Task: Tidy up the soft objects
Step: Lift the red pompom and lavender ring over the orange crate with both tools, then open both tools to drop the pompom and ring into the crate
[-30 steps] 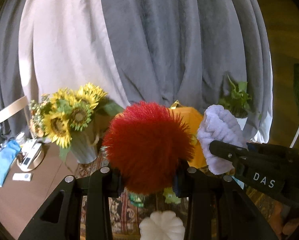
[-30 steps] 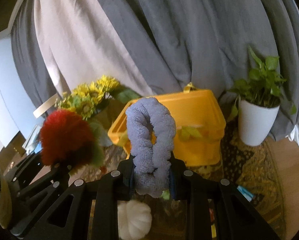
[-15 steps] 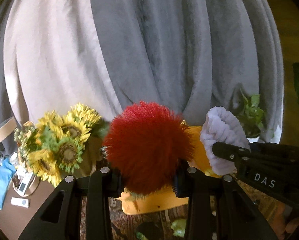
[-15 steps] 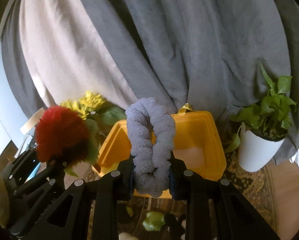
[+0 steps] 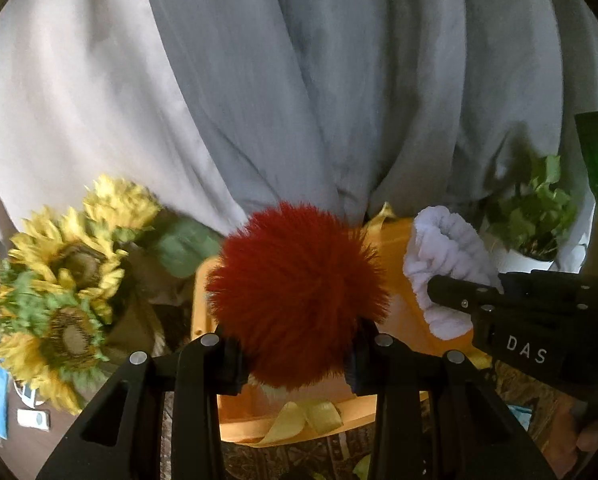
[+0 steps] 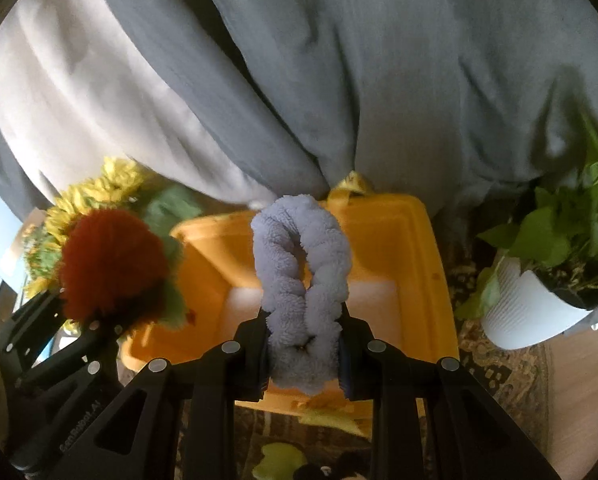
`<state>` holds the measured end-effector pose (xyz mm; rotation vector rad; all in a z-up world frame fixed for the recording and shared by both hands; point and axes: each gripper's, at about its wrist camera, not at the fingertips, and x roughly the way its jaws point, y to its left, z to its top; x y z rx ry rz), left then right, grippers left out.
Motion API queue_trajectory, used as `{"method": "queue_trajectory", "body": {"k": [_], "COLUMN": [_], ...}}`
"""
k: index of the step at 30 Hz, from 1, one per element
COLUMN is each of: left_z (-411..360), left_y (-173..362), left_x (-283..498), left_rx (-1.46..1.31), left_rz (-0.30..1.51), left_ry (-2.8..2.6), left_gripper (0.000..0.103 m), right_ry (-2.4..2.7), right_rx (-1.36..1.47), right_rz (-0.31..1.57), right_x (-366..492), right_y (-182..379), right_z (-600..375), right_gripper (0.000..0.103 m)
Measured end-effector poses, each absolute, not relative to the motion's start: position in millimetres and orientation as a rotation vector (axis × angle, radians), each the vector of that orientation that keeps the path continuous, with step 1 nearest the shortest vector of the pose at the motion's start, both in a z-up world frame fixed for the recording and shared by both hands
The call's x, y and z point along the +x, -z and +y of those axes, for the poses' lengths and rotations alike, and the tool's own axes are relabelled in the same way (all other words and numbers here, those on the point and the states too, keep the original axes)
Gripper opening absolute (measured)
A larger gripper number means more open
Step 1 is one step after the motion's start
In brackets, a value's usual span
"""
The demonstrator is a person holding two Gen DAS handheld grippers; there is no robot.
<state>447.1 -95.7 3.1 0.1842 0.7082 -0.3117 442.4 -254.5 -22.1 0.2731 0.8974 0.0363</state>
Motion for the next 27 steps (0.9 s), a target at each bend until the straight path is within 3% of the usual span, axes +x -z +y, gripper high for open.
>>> {"method": "queue_trajectory", "body": {"k": [13, 15, 17, 21, 24, 27], "left_z": [-115, -118, -119, -119, -115, -109], "left_y": [42, 48, 52, 53, 50, 39], "left_x": [512, 516, 518, 516, 507, 498], "left_rx": [0.245, 0.251, 0.251, 0.270, 0.263, 0.246], "left_rz": [1.017, 1.050, 1.074, 1.070, 1.045, 1.014], "left_ry": [0.331, 0.341, 0.340, 0.300, 0.280, 0.260], "left_gripper": [0.042, 0.058, 0.067, 0.074, 0.077, 0.081], "right_ry": [-0.008, -0.003, 0.010, 0.047, 0.063, 0.077], "right_rx": [0.268, 0.280, 0.282, 0.272, 0.271, 0.258], "right_rz": [1.154, 1.183, 1.205, 1.194, 1.169, 1.132], "right_x": [490, 494, 497, 492, 489, 482], "right_y": [67, 72, 74, 72, 65, 54], "right_z": [-269, -271, -272, -276, -279, -279], "right_gripper": [0.032, 0.039, 0.049, 0.050, 0.058, 0.059]}}
